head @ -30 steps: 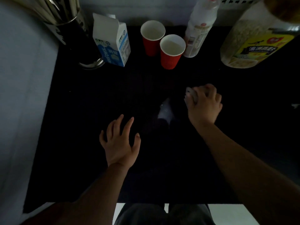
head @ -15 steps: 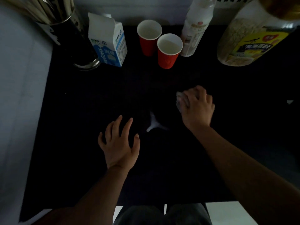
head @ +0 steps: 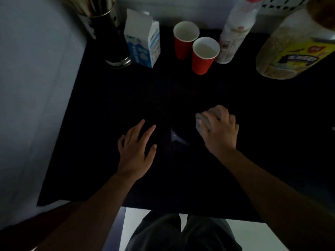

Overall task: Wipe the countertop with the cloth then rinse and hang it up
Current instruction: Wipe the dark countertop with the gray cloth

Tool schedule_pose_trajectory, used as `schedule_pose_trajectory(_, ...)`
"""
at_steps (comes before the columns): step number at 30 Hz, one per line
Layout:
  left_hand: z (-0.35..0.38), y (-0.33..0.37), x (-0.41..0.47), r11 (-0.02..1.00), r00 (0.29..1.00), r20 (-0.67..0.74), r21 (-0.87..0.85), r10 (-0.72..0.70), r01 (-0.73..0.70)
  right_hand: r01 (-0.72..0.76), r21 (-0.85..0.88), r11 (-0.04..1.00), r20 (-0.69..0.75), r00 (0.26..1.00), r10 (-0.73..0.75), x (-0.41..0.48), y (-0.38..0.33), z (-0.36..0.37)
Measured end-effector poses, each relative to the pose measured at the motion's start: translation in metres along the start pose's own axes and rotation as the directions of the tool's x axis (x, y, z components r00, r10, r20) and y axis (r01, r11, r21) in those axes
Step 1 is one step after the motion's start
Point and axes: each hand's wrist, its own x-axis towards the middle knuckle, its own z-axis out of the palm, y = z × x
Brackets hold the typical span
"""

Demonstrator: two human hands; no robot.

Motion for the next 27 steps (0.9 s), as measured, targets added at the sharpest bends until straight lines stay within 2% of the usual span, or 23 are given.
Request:
schedule_pose_trajectory(3, -0.009, -0.023, -0.024, 0.994, 0.998, -0.044, 0.089, -0.055, 0.059, -0.002, 0.018, 1.0, 0.005, 1.0, 0.002, 0.025, -0.046, 0.01)
schedule_pose_trajectory(6, -0.016, -0.046, -0.042, 0.977, 0.982, -0.064, 0.106, -0.179, 0.185, 0.184, 0.048, 0.982, 0.06, 0.981, -0.186, -0.005, -0.083, 0.022)
schedule_pose_trajectory(9, -0.015, -0.052, -0.049, 0.968, 0.98, -0.045, 0.151, -0.196, 0.201, 0.381, 0.041, 0.924, 0.084, 0.92, -0.383, -0.055, -0.072, 0.023)
schedule_pose_trajectory(12, -0.015, -0.052, -0.049, 0.97, 0.981, -0.045, 0.146, -0.19, 0.195, 0.472, 0.015, 0.881, 0.059, 0.88, -0.472, -0.06, -0.035, 0.015)
schedule_pose_trajectory(14, -0.015, -0.053, -0.048, 0.973, 0.981, -0.064, 0.128, -0.186, 0.193, 0.417, -0.009, 0.909, 0.078, 0.906, -0.415, -0.036, -0.029, 0.013)
schedule_pose_trajectory(15, -0.015, -0.053, -0.048, 0.975, 0.981, -0.074, 0.121, -0.179, 0.187, 0.335, -0.016, 0.942, 0.072, 0.94, -0.334, -0.019, -0.036, 0.014)
schedule_pose_trajectory(17, -0.014, -0.054, -0.048, 0.978, 0.982, -0.088, 0.112, -0.167, 0.176, 0.155, -0.002, 0.988, 0.022, 0.988, -0.155, 0.01, -0.067, 0.023)
schedule_pose_trajectory(19, -0.014, -0.055, -0.048, 0.978, 0.982, -0.089, 0.114, -0.165, 0.175, 0.099, 0.03, 0.995, 0.02, 0.995, -0.1, 0.02, -0.1, 0.031)
schedule_pose_trajectory(22, -0.013, -0.055, -0.047, 0.975, 0.981, -0.091, 0.128, -0.172, 0.182, 0.294, 0.051, 0.955, 0.06, 0.953, -0.296, -0.017, -0.119, 0.037)
schedule_pose_trajectory(25, -0.014, -0.056, -0.047, 0.974, 0.982, -0.078, 0.139, -0.172, 0.182, 0.464, 0.079, 0.883, 0.1, 0.877, -0.47, -0.074, -0.091, 0.031)
schedule_pose_trajectory(27, -0.014, -0.056, -0.047, 0.974, 0.983, -0.074, 0.136, -0.171, 0.179, 0.515, 0.021, 0.857, 0.11, 0.851, -0.514, -0.092, -0.059, 0.023)
